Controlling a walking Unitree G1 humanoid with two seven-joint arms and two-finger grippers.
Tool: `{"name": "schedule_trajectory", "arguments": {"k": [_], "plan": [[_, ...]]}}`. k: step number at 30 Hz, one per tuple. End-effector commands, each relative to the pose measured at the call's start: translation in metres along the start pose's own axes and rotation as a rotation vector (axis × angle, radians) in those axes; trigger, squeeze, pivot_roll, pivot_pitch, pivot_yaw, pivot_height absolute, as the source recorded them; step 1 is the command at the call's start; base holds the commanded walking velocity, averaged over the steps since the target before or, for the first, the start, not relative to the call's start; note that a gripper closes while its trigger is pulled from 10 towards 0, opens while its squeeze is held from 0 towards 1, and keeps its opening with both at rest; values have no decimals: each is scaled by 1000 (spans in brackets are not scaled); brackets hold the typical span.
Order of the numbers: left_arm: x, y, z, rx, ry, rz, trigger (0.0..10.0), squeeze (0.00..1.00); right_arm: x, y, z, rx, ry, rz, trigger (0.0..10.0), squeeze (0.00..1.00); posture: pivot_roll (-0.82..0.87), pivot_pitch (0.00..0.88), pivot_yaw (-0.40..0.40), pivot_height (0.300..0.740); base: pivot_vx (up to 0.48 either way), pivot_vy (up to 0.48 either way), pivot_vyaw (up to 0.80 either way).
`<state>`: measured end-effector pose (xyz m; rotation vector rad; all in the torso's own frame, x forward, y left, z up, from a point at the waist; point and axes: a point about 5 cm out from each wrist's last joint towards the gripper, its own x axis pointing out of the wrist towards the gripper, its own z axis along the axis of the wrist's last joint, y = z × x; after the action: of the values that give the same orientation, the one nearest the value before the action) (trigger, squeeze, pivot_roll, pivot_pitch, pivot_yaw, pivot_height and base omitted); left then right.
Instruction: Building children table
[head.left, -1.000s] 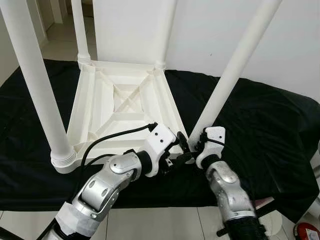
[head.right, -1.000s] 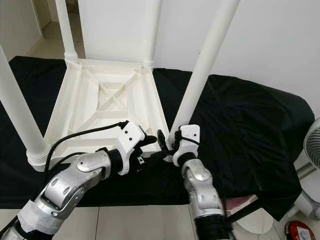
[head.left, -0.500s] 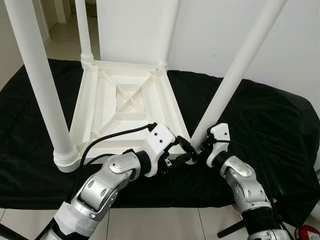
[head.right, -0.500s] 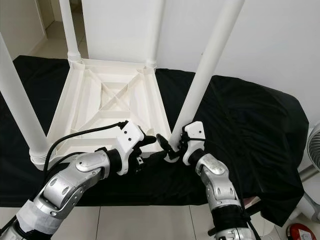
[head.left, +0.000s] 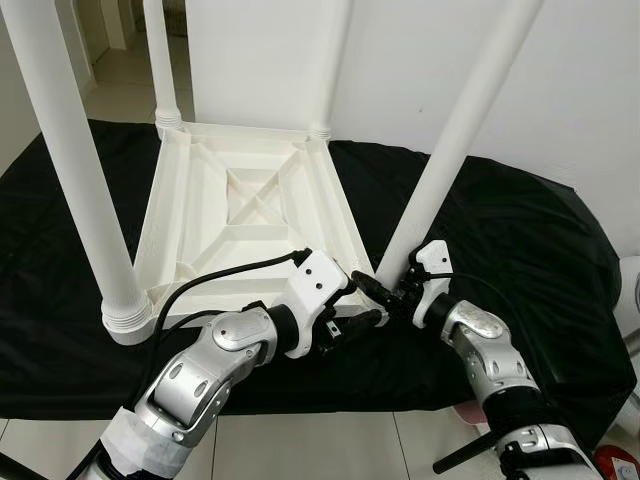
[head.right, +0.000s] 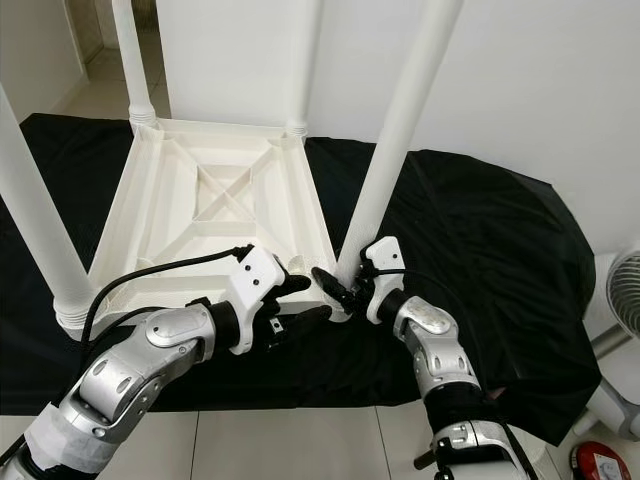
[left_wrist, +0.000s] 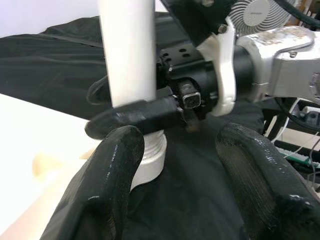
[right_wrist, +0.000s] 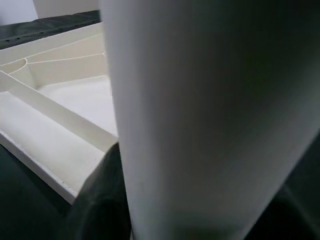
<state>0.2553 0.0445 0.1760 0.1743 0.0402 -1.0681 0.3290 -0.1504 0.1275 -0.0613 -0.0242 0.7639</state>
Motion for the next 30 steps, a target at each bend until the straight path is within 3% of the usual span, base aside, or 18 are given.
{"name": "schedule_trajectory", "arguments": {"k": [1, 9, 10, 16, 18, 21, 23, 26, 30], "plan": [[1, -8, 1, 0, 3, -96, 10000, 0, 3, 4, -4, 1, 29, 39, 0, 0, 53, 0, -126, 740, 0, 0, 0], [1, -10, 1, -7, 0, -93, 10000, 0, -2, 2, -8, 17, 23, 50, 0, 0, 38, 0, -134, 740, 0, 0, 0], [2, -10, 1, -9, -1, -93, 10000, 0, -3, 1, -8, 19, 17, 29, 10000, 0, 32, 0, -134, 740, 0, 0, 0], [3, -11, 1, -15, -10, -91, 10000, 0, -4, 5, -2, 61, -24, -47, 10000, 0, 23, 0, -140, 740, 0, 0, 0], [4, -11, 2, -14, -11, -90, 10000, 0, -3, 5, 0, 62, -18, -124, 10000, 0, 19, 0, -140, 740, 0, 0, 0], [4, -11, 2, -14, -11, -90, 10000, 0, -3, 5, 0, 62, -18, -124, 10000, 0, 19, 0, -140, 740, 0, 0, 0], [4, -11, 2, -16, -12, -88, 10000, 0, -1, 7, 1, 73, -11, -227, 10000, 0, 15, 0, -140, 740, 0, 0, 0], [4, -10, 2, -17, -12, -86, 10000, 0, 0, 10, 2, 79, -9, -281, 10000, 0, 15, 0, -140, 740, 0, 0, 0], [5, -9, 2, -14, -13, -85, 10000, 0, 4, 24, -5, 190, 59, -632, 10000, 0, 13, 0, -140, 740, 0, 0, 0]]}}
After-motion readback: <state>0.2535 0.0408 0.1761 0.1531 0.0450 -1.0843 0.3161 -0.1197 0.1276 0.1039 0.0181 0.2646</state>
